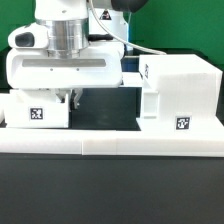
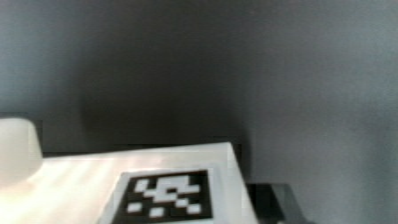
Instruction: Assemble drawer
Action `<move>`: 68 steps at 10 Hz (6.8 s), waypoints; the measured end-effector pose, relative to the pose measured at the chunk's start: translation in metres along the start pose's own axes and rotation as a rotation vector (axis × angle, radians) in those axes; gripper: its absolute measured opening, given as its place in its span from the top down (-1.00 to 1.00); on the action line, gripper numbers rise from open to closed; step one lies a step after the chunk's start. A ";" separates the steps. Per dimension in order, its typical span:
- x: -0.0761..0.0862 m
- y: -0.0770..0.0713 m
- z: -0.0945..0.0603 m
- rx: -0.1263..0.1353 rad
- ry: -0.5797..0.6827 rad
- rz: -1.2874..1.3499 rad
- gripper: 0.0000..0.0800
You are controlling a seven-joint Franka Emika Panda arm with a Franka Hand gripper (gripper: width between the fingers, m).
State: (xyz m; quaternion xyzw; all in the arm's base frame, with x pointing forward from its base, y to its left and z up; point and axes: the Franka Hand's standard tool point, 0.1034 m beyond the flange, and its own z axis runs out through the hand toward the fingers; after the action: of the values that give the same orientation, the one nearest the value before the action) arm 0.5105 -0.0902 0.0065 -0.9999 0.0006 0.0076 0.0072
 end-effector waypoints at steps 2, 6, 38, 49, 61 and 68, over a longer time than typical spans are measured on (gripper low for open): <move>0.005 -0.013 -0.007 -0.025 0.001 -0.099 0.81; 0.010 -0.036 -0.033 0.002 -0.010 -0.237 0.81; 0.031 -0.057 -0.007 -0.088 -0.094 -1.563 0.81; 0.032 -0.063 -0.002 -0.099 -0.065 -1.521 0.81; 0.032 -0.073 -0.001 -0.108 -0.047 -1.387 0.81; 0.031 -0.072 -0.005 -0.082 -0.089 -1.389 0.85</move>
Offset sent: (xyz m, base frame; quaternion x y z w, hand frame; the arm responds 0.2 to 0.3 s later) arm -0.0055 0.0267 0.0258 0.0011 -0.0351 -0.1090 0.9934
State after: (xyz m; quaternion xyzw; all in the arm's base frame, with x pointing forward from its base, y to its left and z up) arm 0.5417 -0.0185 0.0122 -0.7669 -0.6398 0.0420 -0.0275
